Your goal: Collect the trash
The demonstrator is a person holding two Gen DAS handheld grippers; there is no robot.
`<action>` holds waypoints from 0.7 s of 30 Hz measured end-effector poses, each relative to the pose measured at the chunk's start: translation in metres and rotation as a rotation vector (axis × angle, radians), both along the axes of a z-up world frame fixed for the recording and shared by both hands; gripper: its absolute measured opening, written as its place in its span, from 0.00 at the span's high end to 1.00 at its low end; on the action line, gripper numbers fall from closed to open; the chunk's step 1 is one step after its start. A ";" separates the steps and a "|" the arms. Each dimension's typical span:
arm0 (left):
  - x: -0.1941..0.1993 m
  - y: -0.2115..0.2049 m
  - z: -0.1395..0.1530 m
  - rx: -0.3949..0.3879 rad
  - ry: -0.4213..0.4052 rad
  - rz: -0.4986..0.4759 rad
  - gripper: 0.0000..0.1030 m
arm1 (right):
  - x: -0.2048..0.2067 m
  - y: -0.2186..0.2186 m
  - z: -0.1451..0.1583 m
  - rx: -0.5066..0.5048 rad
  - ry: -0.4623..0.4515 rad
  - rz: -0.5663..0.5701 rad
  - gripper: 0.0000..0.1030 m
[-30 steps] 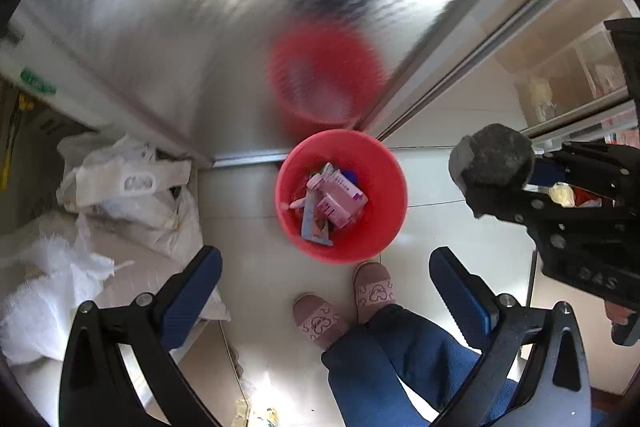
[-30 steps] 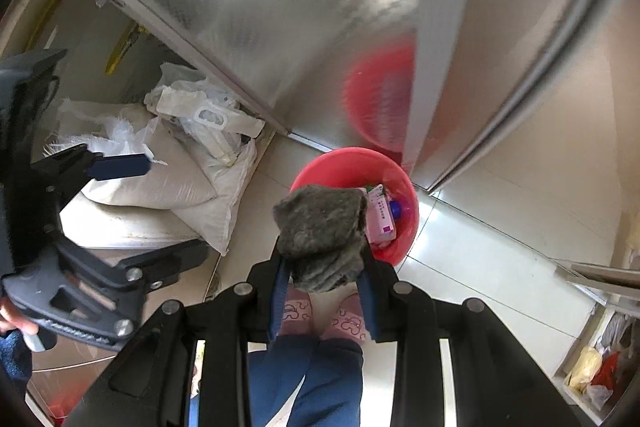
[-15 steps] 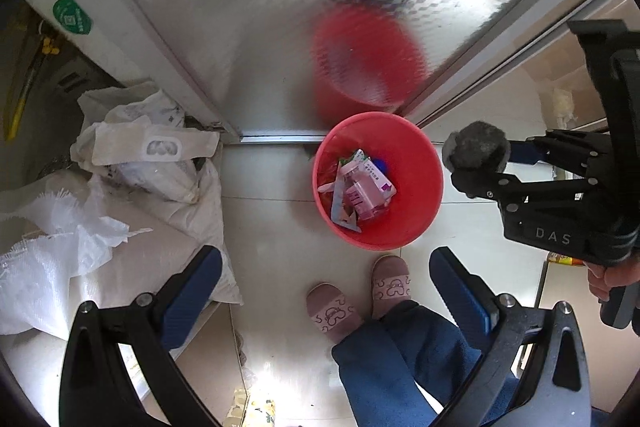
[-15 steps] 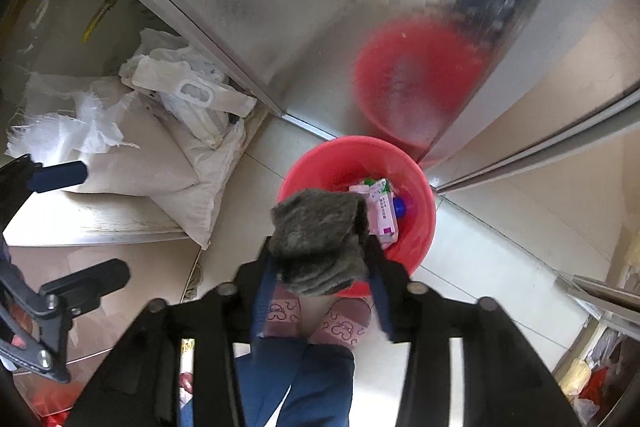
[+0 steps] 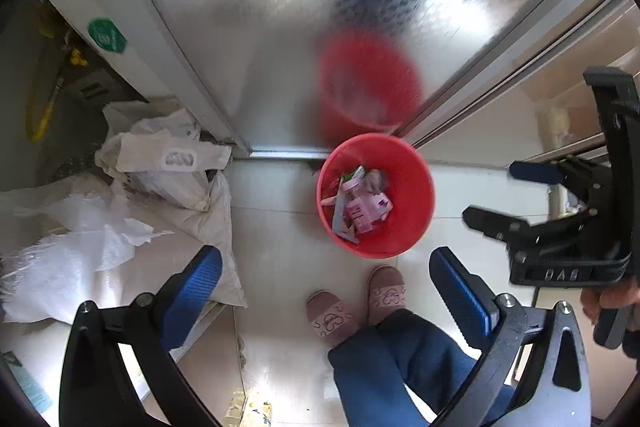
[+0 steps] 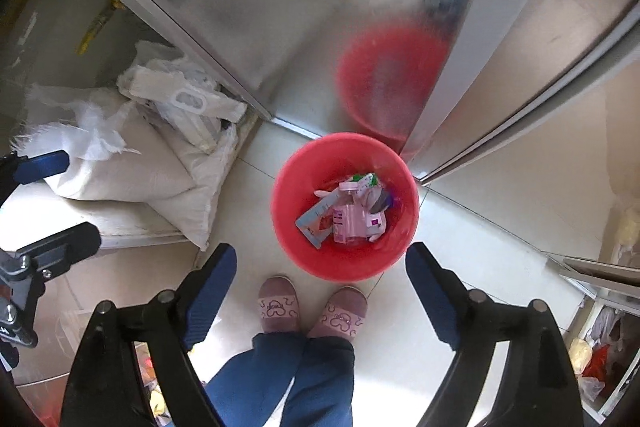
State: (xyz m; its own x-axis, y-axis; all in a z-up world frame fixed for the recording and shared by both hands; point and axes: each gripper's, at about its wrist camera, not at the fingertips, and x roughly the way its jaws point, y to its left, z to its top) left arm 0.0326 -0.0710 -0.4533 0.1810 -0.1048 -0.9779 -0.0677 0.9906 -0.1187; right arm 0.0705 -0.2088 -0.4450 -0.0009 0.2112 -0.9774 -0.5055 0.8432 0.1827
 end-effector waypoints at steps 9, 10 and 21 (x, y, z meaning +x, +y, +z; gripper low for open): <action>-0.009 0.004 0.112 0.039 -0.080 0.057 0.00 | -0.008 0.008 0.107 0.027 -0.076 0.021 0.01; -0.010 0.004 0.126 0.075 -0.088 0.065 0.00 | -0.008 0.009 0.123 0.028 -0.092 0.026 0.01; -0.026 0.010 0.289 0.122 -0.256 0.150 0.00 | -0.008 0.009 0.299 0.118 -0.306 0.068 0.01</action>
State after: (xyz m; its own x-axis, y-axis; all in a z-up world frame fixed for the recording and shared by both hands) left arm 0.0063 -0.0613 -0.1644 0.4274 0.0574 -0.9022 -0.1975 0.9798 -0.0312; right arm 0.0620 -0.1997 -0.1457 0.2706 0.3323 -0.9035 -0.6062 0.7879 0.1082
